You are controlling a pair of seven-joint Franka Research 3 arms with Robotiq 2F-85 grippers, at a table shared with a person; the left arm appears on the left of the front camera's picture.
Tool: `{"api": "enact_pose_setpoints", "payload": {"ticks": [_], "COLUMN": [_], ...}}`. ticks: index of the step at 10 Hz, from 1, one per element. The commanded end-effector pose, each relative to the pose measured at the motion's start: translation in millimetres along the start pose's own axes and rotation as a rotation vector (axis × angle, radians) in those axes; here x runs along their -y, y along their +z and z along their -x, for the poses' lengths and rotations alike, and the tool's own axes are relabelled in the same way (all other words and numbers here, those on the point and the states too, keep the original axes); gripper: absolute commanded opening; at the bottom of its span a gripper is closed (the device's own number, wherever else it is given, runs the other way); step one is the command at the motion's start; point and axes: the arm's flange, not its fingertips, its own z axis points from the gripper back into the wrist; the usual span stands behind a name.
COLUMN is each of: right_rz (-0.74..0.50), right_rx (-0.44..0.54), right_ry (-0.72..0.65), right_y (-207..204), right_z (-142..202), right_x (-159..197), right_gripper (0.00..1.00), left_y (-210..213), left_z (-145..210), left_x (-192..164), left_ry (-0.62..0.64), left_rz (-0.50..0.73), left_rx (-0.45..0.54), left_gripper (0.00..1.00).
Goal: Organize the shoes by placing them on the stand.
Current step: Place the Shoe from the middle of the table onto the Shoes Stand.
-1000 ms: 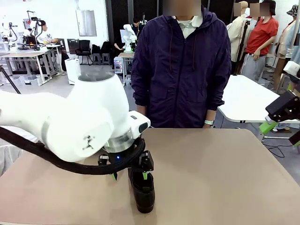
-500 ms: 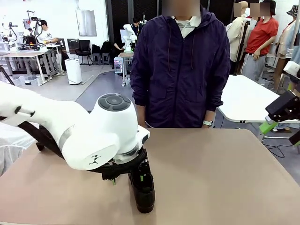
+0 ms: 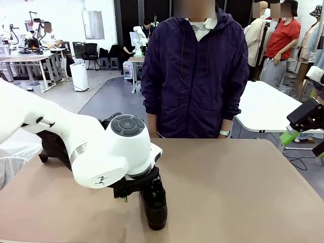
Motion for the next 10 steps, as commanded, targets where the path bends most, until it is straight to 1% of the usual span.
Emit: {"api": "enact_pose_setpoints", "payload": {"ticks": [1, 2, 3, 10], "right_rz": [-0.028, -0.028, -0.028, -0.028], "right_rx": [-0.007, -0.007, -0.007, -0.007], "right_ry": [0.019, 0.019, 0.019, 0.019], "right_y": [2.7, 2.7, 2.7, 2.7], "right_z": [-1.7, -1.7, -1.7, -1.7], "right_x": [-0.6, -0.6, -0.6, -0.6], "right_gripper": [1.00, 1.00, 1.00, 1.00], "left_y": [-11.3, -11.9, -11.4, -11.0], "left_z": [-2.5, -2.9, -1.9, 0.4], "left_x": [9.4, 9.1, 9.1, 12.3], "left_ry": [0.030, 0.038, 0.029, 0.030], "left_rz": [-0.013, -0.016, -0.019, 0.001], "left_rx": [0.008, 0.000, 0.012, 0.013], "left_gripper": [0.77, 0.19, 0.00, 0.00]}}
